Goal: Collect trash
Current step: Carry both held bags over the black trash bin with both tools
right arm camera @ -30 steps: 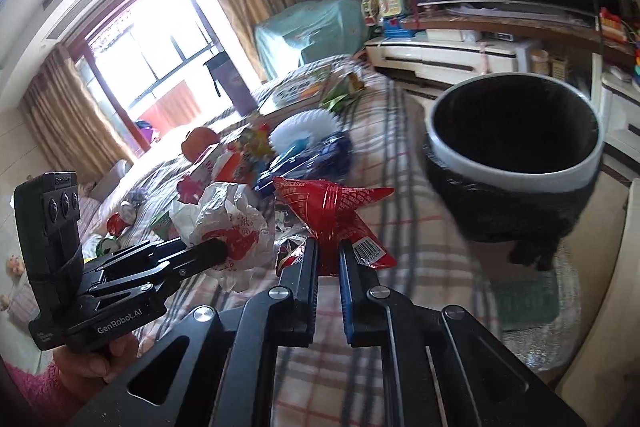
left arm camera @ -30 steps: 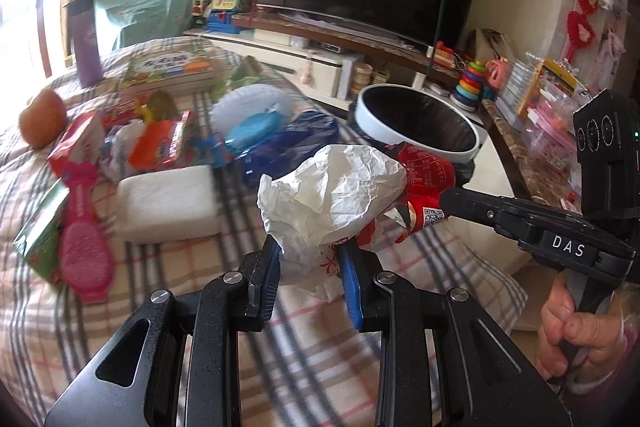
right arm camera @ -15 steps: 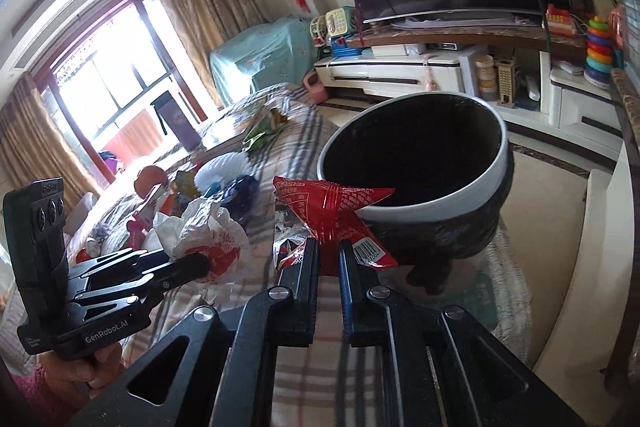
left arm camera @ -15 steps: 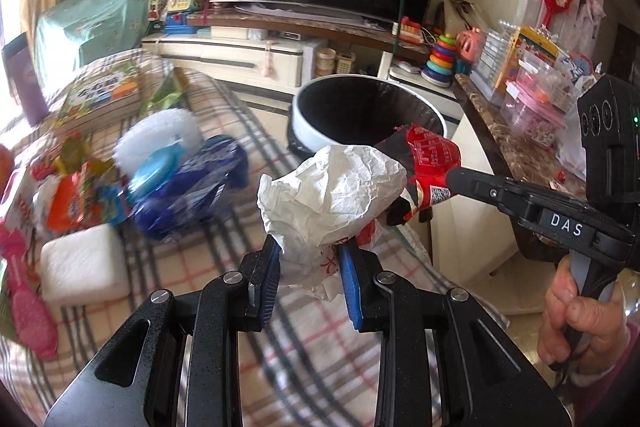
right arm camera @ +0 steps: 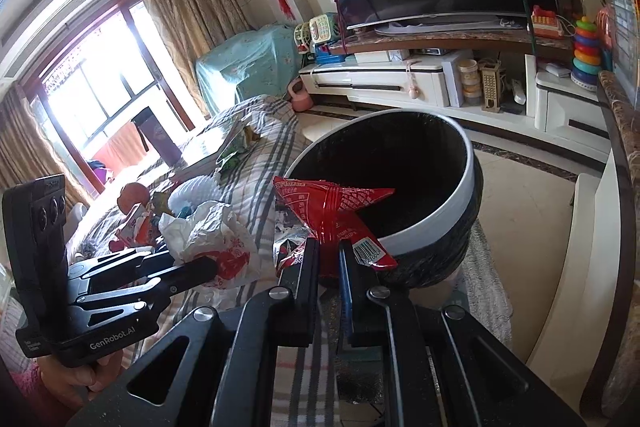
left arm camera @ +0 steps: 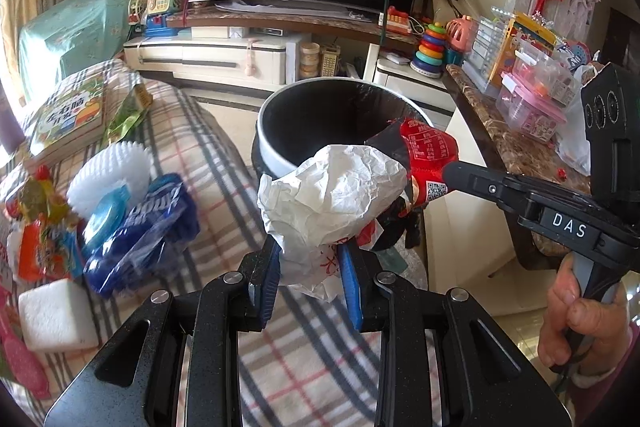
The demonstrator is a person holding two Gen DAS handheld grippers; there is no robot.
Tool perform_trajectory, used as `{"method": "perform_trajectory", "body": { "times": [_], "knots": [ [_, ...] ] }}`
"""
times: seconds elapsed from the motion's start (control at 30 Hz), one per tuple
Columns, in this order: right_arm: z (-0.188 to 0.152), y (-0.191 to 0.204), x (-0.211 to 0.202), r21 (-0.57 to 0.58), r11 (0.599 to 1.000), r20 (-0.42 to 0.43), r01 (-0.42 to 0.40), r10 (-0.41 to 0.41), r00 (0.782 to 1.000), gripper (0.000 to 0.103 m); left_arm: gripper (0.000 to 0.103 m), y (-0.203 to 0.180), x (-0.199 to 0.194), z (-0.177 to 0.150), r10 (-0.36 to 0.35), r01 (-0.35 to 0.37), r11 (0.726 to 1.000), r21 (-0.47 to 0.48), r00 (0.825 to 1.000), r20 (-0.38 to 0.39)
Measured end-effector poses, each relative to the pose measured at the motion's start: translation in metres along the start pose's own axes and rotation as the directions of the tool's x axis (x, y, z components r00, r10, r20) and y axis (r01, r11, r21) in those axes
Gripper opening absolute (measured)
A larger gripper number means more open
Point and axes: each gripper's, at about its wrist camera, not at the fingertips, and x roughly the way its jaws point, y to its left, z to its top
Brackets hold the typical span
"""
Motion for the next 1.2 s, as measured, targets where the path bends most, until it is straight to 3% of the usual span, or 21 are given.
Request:
{"method": "perform_trajectory", "body": {
  "times": [0.5,0.87,0.97,1.03,1.2],
  "knots": [
    [0.037,-0.021,0.019,-0.013,0.997,-0.007,0.079,-0.079,0.997,0.009,0.026,-0.004,0.034,0.049,-0.009,0.009,1.0,0.004,0.999,-0.037],
    [0.052,-0.038,0.043,-0.018,0.992,-0.06,0.128,-0.129,0.99,0.01,0.028,-0.008,0.072,0.071,-0.006,0.007,1.0,0.013,0.996,-0.091],
    [0.055,-0.041,0.047,-0.012,0.992,-0.067,0.129,-0.13,0.989,0.015,0.038,-0.009,0.079,0.074,-0.001,0.003,1.0,0.016,0.994,-0.108],
    [0.058,-0.043,0.048,-0.005,0.991,-0.072,0.13,-0.13,0.989,0.018,0.063,-0.008,0.08,0.074,0.011,-0.01,1.0,0.009,0.994,-0.107],
    [0.058,-0.048,0.044,0.026,0.992,-0.062,0.124,-0.122,0.991,0.041,0.066,0.0,0.071,0.066,0.026,-0.027,1.0,-0.01,0.995,-0.092]
  ]
}}
